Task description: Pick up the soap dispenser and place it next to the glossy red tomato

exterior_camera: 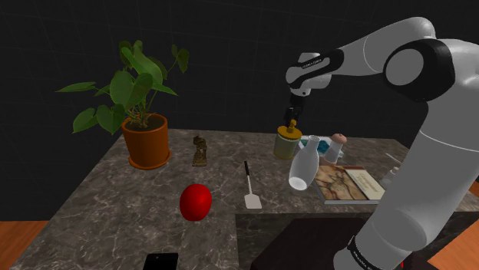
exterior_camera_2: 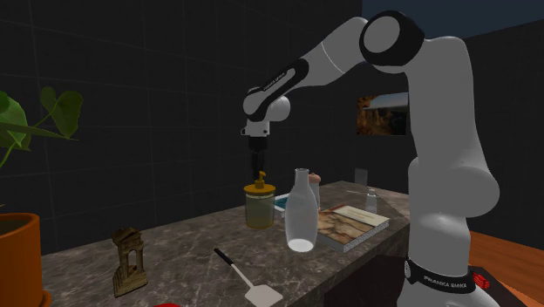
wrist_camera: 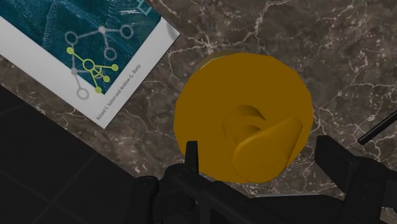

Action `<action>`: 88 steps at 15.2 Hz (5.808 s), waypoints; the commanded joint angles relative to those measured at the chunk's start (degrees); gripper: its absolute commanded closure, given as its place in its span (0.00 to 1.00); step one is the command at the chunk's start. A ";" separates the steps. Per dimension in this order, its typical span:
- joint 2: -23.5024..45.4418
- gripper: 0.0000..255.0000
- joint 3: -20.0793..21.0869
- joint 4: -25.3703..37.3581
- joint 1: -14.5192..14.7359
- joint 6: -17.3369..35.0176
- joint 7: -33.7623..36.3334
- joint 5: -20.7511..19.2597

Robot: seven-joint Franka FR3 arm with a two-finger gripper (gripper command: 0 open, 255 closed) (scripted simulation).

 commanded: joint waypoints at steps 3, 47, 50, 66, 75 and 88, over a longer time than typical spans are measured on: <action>0.06 0.00 0.02 -0.06 0.02 0.14 0.02 0.03; -3.02 1.00 -0.14 21.20 0.13 -23.98 0.85 -1.33; -2.57 1.00 -0.20 24.06 0.03 -26.43 0.73 -1.16; 2.99 1.00 -0.90 43.78 -1.43 -40.96 -0.56 0.98; -2.02 1.00 2.81 37.14 4.37 -38.98 8.28 -1.16; -5.72 1.00 11.68 27.51 14.00 -32.98 26.57 -2.36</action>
